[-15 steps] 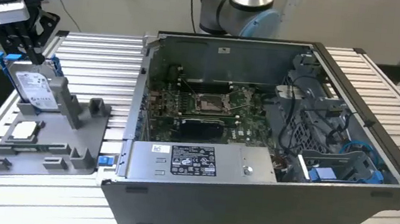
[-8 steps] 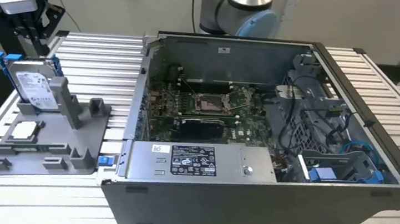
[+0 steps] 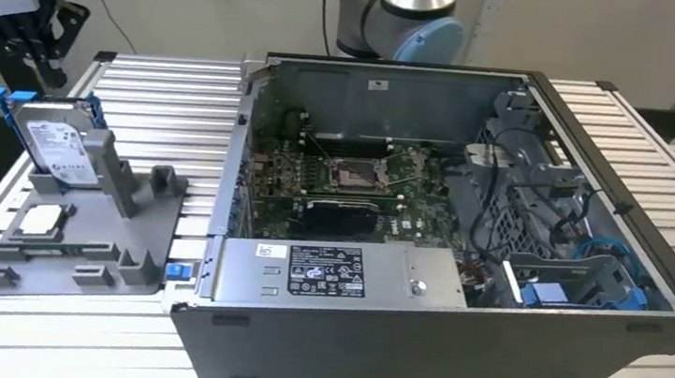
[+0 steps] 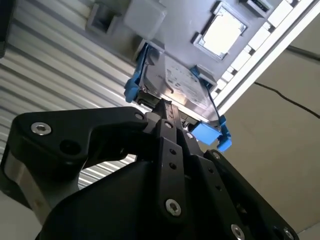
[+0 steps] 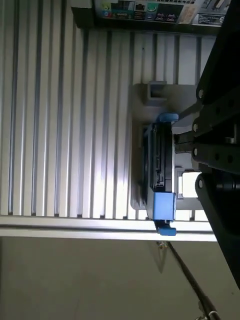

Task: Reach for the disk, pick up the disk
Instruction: 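Reach for the disk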

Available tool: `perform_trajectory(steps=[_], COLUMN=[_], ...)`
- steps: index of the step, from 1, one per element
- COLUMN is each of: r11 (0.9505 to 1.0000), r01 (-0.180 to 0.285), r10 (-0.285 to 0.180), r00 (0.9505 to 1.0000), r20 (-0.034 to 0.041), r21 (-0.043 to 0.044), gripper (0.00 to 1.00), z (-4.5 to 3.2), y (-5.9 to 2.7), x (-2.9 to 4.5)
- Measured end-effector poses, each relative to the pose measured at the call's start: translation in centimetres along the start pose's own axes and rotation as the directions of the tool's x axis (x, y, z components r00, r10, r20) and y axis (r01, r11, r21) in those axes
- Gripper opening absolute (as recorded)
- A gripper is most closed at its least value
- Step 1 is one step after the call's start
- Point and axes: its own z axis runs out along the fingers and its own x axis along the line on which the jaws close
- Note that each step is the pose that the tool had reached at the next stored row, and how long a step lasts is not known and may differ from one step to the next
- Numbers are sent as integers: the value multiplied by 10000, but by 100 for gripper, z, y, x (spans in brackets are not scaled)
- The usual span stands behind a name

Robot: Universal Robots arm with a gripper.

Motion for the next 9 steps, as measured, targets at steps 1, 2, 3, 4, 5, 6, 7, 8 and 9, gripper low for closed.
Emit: perform_trajectory(steps=[1, 2, 3, 4, 5, 6, 7, 8, 9], r11=[10000, 10000, 10000, 10000, 10000, 10000, 10000, 10000, 10000], r01=[4, 9, 13, 19, 25, 31, 37, 44, 53], r10=[-4, -9, -13, -19, -25, -31, -37, -44, -53], r00=[10000, 10000, 10000, 10000, 10000, 10000, 10000, 10000, 10000], r20=[0, 0, 0, -1, -2, -1, -2, -1, -1], r21=[-1, 0, 0, 0, 0, 0, 0, -1, 0], gripper=[0, 0, 0, 0, 0, 0, 0, 0, 0], z=[1, 2, 2, 3, 3, 3, 4, 6, 7], y=[5, 9, 13, 14, 15, 16, 18, 21, 24], x=[35, 71, 107, 140, 171, 201, 230, 257, 286])
